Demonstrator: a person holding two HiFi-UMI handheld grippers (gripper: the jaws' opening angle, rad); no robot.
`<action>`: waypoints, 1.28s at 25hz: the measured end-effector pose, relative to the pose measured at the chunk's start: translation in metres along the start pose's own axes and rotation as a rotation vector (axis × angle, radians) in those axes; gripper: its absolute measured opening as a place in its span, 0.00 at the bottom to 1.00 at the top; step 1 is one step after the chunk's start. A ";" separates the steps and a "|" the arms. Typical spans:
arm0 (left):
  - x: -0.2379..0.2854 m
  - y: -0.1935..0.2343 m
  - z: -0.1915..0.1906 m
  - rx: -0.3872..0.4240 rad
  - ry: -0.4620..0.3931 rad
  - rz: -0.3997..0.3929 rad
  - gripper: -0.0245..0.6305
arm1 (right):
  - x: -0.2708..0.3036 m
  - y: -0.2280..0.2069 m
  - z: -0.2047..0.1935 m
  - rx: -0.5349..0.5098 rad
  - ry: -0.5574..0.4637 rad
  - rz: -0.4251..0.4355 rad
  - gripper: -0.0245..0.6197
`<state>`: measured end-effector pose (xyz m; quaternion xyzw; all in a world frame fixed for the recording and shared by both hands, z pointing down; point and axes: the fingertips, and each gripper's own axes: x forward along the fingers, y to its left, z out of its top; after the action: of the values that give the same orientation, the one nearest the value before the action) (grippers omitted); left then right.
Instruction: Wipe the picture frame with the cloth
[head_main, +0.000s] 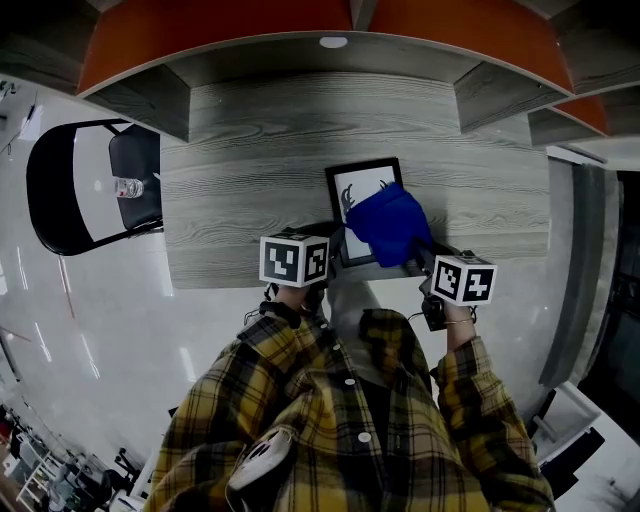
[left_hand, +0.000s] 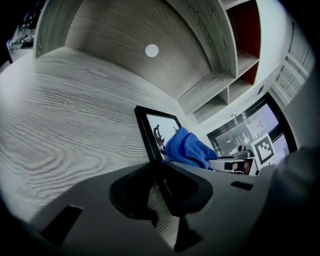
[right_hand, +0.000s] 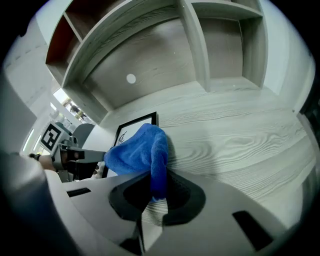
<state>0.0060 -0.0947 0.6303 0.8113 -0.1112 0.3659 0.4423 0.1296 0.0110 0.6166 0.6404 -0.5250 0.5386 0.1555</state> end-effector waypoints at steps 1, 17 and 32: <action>0.000 0.000 0.000 -0.001 0.000 0.000 0.16 | -0.002 -0.006 0.002 -0.004 -0.004 -0.018 0.10; -0.015 0.002 0.009 0.144 -0.049 0.033 0.16 | -0.064 0.030 0.062 -0.156 -0.235 0.035 0.10; -0.132 -0.090 0.127 0.356 -0.425 -0.027 0.08 | -0.135 0.155 0.154 -0.382 -0.506 0.236 0.10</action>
<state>0.0209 -0.1625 0.4382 0.9362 -0.1247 0.1952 0.2645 0.0980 -0.1012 0.3874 0.6481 -0.7088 0.2687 0.0740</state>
